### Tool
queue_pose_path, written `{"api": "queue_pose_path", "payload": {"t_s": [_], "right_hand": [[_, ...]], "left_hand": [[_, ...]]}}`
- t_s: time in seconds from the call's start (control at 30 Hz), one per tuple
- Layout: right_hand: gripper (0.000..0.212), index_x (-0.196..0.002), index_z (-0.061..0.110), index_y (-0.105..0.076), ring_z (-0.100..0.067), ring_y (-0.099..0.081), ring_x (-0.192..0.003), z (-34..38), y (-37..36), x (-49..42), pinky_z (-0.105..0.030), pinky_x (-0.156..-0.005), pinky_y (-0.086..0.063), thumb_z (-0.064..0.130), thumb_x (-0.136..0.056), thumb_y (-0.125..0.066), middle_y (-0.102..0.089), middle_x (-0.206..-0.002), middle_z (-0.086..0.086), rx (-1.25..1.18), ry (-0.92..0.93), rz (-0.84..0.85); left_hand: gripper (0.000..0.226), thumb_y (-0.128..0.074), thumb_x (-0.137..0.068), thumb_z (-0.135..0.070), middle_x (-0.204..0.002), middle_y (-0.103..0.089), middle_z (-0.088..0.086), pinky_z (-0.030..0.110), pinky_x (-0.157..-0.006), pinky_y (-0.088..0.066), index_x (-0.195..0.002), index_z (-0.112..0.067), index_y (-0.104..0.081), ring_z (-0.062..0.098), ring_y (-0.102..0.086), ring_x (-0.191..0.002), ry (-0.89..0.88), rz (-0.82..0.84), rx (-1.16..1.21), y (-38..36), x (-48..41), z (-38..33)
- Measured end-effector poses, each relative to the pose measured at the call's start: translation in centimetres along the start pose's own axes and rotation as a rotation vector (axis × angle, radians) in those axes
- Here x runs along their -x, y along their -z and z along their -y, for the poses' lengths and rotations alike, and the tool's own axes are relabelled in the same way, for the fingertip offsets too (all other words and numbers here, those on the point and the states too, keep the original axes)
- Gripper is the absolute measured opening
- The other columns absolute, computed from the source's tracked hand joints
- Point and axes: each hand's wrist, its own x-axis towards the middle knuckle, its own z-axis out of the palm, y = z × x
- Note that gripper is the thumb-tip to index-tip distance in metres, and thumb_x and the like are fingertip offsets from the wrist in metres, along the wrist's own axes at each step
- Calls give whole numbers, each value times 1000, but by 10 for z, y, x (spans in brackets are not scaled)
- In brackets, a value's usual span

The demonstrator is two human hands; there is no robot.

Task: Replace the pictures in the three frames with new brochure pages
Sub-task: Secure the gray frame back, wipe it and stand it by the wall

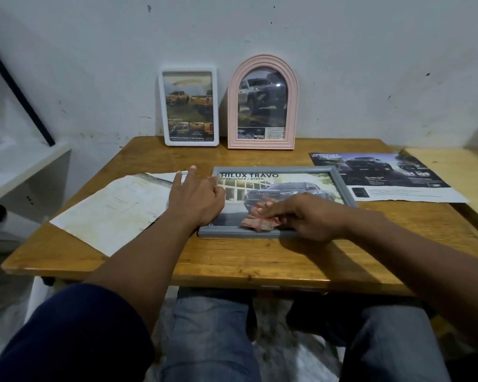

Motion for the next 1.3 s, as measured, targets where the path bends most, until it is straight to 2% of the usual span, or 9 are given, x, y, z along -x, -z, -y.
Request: {"api": "queue_pose_path", "payload": {"t_s": [0.17, 0.37, 0.5, 0.57, 0.67, 0.83, 0.97, 1.17, 1.3], "right_hand": [[49, -146, 40, -46, -21, -54, -109, -43, -2, 46, -30, -85, -41, 17, -103, -47, -54, -143, -9, 33, -143, -91], [41, -135, 21, -54, -25, -55, -111, -40, -36, 66, -42, -94, -47, 30, -95, -54, -63, -128, -6, 375, -274, -423], [16, -97, 14, -67, -25, -60, -76, -48, -11, 57, -34, -64, -44, 16, -96, -52, -68, -86, -7, -285, -433, -783], [26, -81, 9, -67, -25, -60, -56, -60, 20, 47, -26, -49, -39, 11, -96, -46, -65, -69, -10, -682, -523, -884], [28, -77, 6, -67, -33, -67, -57, -79, 61, 29, -27, -44, -43, 8, -97, -47, -65, -66, -17, -976, -527, -967], [31, -87, 12, -63, -36, -64, -93, -118, 61, -19, -35, -72, -46, 38, -100, -52, -69, -95, -20, -250, -537, -735], [39, -130, 21, -58, -38, -45, -125, -127, 11, -25, -47, -100, -42, 33, -95, -49, -56, -138, -10, 106, -536, -425], [60, -143, 20, -48, -33, -41, -126, -113, -11, 4, -46, -101, -40, 44, -92, -27, -47, -150, -3, 245, -500, -464], [50, -142, 19, -50, -33, -41, -125, -93, -26, 37, -44, -96, -40, 33, -95, -37, -50, -149, -3, 235, -482, -493]], "left_hand": [[58, -22, -105, -41, -161, -35, 19, 53, -125, -5, -153, -19, -44, 27, -11, -156, -9, 10, -64, 2, 1, -3], [59, -23, -104, -45, -163, -33, 16, 55, -125, -4, -153, -20, -45, 28, -10, -157, -9, 15, -120, 1, 2, -2], [65, -19, -102, -47, -168, -18, 14, 56, -124, 3, -149, -14, -49, 32, 2, -157, -51, 28, -222, 9, -4, -14], [66, -19, -103, -50, -170, -4, 15, 54, -123, 7, -152, -15, -43, 33, 8, -156, -87, -5, -221, 14, -9, -29], [64, -25, -105, -52, -171, -1, 12, 50, -124, 5, -160, -20, -24, 30, 8, -157, -214, -30, -79, 13, -14, -66], [67, -24, -105, -56, -171, 3, 3, 47, -126, 4, -163, -27, -9, 24, 11, -157, -425, 111, 96, -14, -17, -135], [66, -17, -104, -61, -171, 5, -3, 48, -126, 6, -163, -34, -7, 20, 10, -157, -400, 206, 111, -34, -17, -145], [67, -17, -103, -64, -171, 4, -5, 48, -126, 5, -163, -36, -6, 19, 9, -157, -390, 198, 117, -36, -18, -144], [68, -18, -102, -64, -171, 3, -5, 48, -126, 5, -163, -35, -7, 20, 8, -157, -388, 193, 118, -36, -19, -144]]}}
